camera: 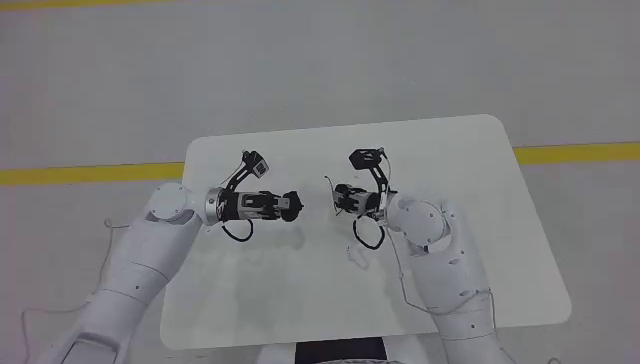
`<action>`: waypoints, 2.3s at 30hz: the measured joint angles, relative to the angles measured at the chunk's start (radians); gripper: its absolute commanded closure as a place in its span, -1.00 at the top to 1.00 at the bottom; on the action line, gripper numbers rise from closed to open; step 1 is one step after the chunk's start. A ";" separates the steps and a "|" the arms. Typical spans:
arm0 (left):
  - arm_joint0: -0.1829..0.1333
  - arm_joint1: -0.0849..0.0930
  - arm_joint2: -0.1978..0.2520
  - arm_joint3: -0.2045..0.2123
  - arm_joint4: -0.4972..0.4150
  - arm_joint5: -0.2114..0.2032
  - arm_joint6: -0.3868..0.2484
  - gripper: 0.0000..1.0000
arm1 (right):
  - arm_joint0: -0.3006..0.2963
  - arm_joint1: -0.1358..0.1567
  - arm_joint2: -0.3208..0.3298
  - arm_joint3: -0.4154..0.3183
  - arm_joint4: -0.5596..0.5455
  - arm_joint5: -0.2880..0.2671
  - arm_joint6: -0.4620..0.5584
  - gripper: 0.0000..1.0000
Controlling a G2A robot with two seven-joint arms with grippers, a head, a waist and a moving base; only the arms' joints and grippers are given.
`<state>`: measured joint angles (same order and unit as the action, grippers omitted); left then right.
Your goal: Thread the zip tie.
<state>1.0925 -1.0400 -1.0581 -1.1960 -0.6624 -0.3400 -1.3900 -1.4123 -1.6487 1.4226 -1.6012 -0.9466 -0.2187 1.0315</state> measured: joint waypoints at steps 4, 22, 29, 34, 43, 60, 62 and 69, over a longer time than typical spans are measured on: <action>0.000 0.000 0.000 0.000 0.000 0.000 0.000 -1.00 | -0.002 0.002 -0.009 0.015 -0.014 0.004 -0.012 -1.00; 0.000 0.000 0.000 0.000 0.000 0.000 0.000 -1.00 | -0.149 0.054 -0.001 -0.108 0.396 -0.121 -0.301 -1.00; 0.000 0.000 0.000 0.000 0.000 0.000 0.000 -1.00 | -0.211 0.105 -0.058 -0.200 0.438 -0.121 -0.366 -1.00; 0.000 0.000 0.000 0.000 0.000 0.000 0.000 -1.00 | -0.212 0.108 -0.059 -0.203 0.436 -0.121 -0.363 -1.00; 0.025 0.004 -0.017 -0.043 0.058 0.000 0.109 -1.00 | -0.224 0.114 -0.089 -0.232 0.398 -0.121 -0.451 -1.00; 0.115 -0.048 -0.054 -0.132 0.124 0.000 0.336 -1.00 | -0.249 0.158 -0.230 -0.194 0.145 -0.121 -0.896 -1.00; 0.115 -0.055 -0.059 -0.117 0.125 0.000 0.340 -1.00 | -0.247 0.162 -0.238 -0.195 0.131 -0.121 -0.929 -1.00; 0.114 -0.056 -0.060 -0.114 0.126 0.000 0.342 -1.00 | -0.247 0.162 -0.239 -0.196 0.129 -0.121 -0.932 -1.00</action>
<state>1.2067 -1.0960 -1.1182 -1.3101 -0.5361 -0.3400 -1.0485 -1.6591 -1.4864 1.1839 -1.7973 -0.8180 -0.3400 0.0998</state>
